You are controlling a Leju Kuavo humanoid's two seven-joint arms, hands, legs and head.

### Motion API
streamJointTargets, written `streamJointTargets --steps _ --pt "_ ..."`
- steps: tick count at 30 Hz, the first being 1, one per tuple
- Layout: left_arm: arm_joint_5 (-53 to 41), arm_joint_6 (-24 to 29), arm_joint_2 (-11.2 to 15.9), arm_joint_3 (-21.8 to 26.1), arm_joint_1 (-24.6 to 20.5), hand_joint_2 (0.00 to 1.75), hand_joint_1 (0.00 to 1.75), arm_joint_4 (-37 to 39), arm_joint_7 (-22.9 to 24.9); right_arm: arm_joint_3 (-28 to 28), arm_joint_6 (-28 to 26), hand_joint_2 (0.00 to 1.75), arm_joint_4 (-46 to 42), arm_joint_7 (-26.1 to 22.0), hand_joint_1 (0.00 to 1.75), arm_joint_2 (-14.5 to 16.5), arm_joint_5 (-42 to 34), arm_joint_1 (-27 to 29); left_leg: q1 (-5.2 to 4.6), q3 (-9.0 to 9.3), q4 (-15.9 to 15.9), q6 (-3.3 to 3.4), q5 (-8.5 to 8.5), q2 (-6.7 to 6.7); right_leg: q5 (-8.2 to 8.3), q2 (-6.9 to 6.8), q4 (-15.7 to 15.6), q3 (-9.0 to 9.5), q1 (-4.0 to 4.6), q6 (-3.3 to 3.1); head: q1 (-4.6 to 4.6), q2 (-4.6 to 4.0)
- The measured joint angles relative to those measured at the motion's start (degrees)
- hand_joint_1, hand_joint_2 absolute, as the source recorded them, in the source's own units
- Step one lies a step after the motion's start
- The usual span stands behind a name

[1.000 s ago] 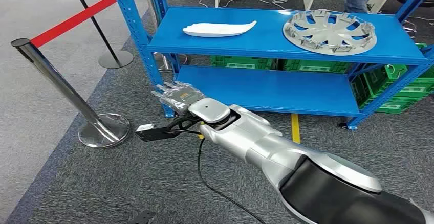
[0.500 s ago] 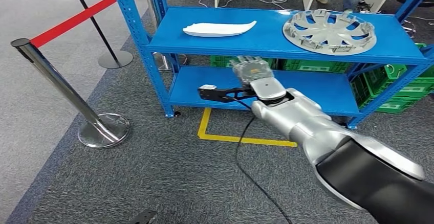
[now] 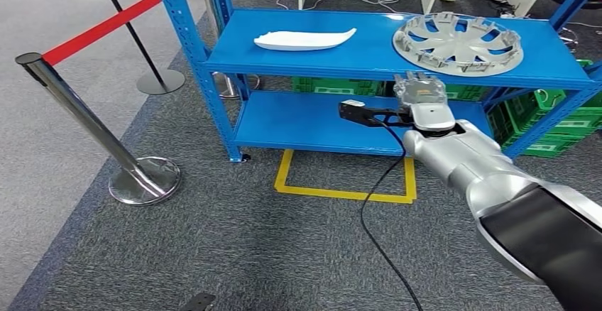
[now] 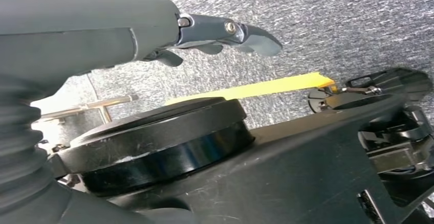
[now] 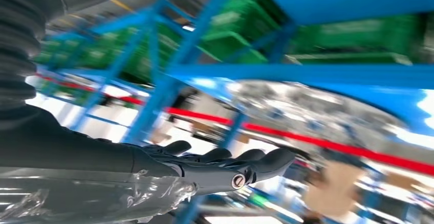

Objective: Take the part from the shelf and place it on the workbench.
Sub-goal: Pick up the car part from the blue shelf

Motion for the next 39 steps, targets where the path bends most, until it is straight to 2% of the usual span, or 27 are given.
streamJointTargets --steps 7,17,24,31,39 --pt "-0.1 0.0 0.3 0.0 0.1 1.75 0.00 0.0 0.1 -1.8 4.4 1.75 0.9 3.2 0.00 -3.7 -0.2 3.2 -0.09 -0.04 0.0 0.03 0.00 0.01 0.02 0.06 0.0 -0.03 -0.09 0.04 0.02 0.00" --pt "-0.2 0.0 0.5 0.0 0.1 1.75 0.00 0.0 0.1 -2.6 7.5 1.75 1.6 2.9 0.00 -4.7 0.5 5.3 -0.08 -0.06 0.0 0.03 0.02 0.02 0.04 0.05 0.0 -0.06 -0.08 0.07 0.01 0.01" --pt "-0.2 0.3 0.6 0.0 0.0 1.75 0.00 0.0 0.1 -2.5 6.0 1.75 0.9 -1.0 0.00 -1.8 2.0 4.9 -0.10 -0.09 0.0 0.06 0.04 0.03 0.06 0.10 0.0 -0.07 -0.09 0.07 0.01 0.01" --pt "-0.2 0.7 0.5 0.1 0.1 1.75 0.00 0.0 0.1 -2.6 -4.2 1.75 -1.3 -2.9 0.00 2.4 3.7 0.4 -0.08 -0.09 0.0 0.13 0.11 0.02 0.06 0.00 0.0 -0.08 -0.07 0.06 0.00 0.00" --pt "-0.3 0.8 0.5 0.1 0.1 1.75 0.00 0.0 0.1 -2.7 -6.2 1.75 -1.8 -3.2 0.00 3.6 4.4 -1.2 -0.20 -0.10 0.0 0.16 0.11 -0.01 0.10 -0.01 0.0 -0.05 -0.15 0.10 0.01 0.00"
